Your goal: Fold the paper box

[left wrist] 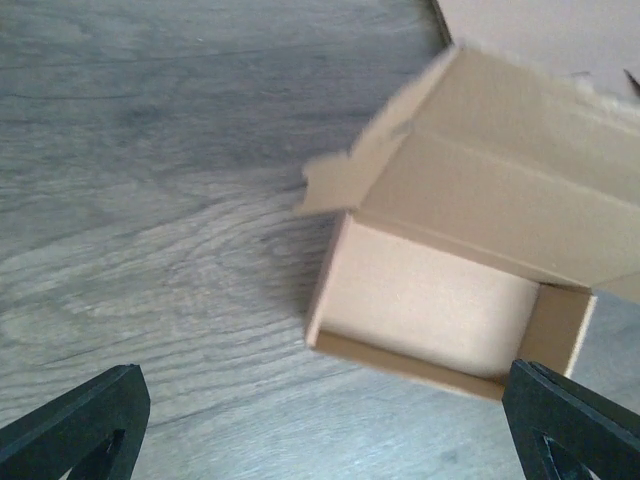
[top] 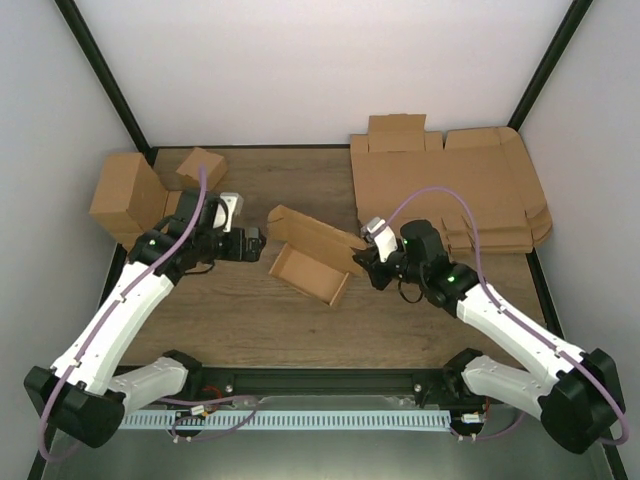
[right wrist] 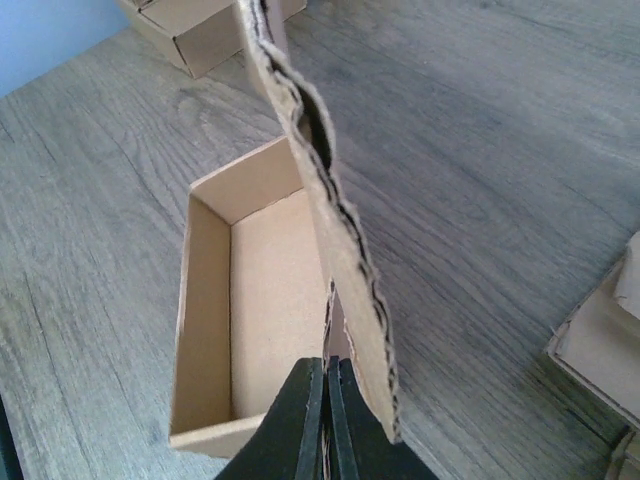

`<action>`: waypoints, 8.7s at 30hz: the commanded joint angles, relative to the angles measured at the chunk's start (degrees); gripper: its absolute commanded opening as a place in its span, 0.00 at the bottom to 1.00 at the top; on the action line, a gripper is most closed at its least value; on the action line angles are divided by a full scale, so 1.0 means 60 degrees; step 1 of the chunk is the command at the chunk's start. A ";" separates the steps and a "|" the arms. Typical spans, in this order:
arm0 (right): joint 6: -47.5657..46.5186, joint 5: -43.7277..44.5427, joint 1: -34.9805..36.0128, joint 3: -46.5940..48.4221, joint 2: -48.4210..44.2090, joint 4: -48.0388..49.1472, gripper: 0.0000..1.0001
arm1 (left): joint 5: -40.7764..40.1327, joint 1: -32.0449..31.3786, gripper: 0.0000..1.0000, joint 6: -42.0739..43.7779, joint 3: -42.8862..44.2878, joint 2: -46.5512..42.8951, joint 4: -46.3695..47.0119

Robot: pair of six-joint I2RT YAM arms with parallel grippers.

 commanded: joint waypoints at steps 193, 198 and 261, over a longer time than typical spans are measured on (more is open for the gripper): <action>0.0826 0.3951 0.2485 0.0654 0.4994 0.4795 0.06 | 0.0390 -0.1910 0.09 0.2542 -0.0119 0.2884 0.1068; 0.0567 0.3720 0.2485 0.0695 0.4746 0.4608 0.14 | 0.0450 -0.1925 0.05 0.2512 -0.0227 0.2946 0.1127; 0.3643 0.0294 0.2500 -0.2127 0.2109 0.4724 0.01 | 0.3135 -0.2203 0.04 0.0737 -0.1110 0.2920 0.2698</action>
